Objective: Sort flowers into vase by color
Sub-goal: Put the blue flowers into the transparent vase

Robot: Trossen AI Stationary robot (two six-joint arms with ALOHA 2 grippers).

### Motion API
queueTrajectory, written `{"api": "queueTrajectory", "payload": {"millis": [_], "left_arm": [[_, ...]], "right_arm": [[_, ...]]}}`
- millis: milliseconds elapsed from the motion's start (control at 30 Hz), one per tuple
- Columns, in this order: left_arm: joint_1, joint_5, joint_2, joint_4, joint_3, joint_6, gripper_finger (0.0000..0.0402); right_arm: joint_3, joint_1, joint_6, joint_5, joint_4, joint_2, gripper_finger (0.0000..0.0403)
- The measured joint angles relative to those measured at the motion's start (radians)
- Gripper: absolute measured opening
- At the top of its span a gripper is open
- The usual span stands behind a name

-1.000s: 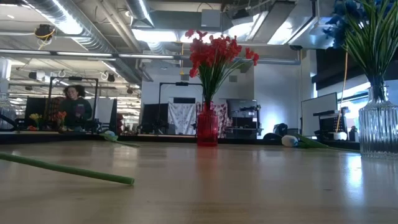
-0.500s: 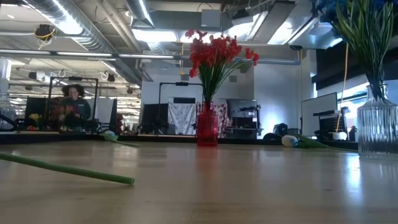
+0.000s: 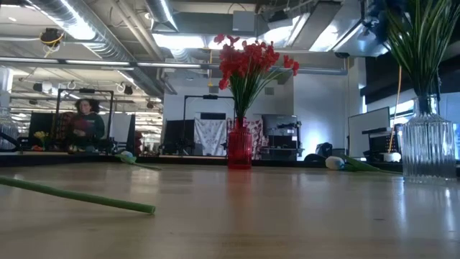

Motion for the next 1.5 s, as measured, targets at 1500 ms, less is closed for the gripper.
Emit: {"api": "queueTrajectory", "payload": {"millis": [1500], "left_arm": [[0.006,0.013,-0.001,-0.008,0.0,-0.023,0.0112]], "right_arm": [[-0.226,0.0,-0.13,-0.011,0.218,0.001,0.0007]]}}
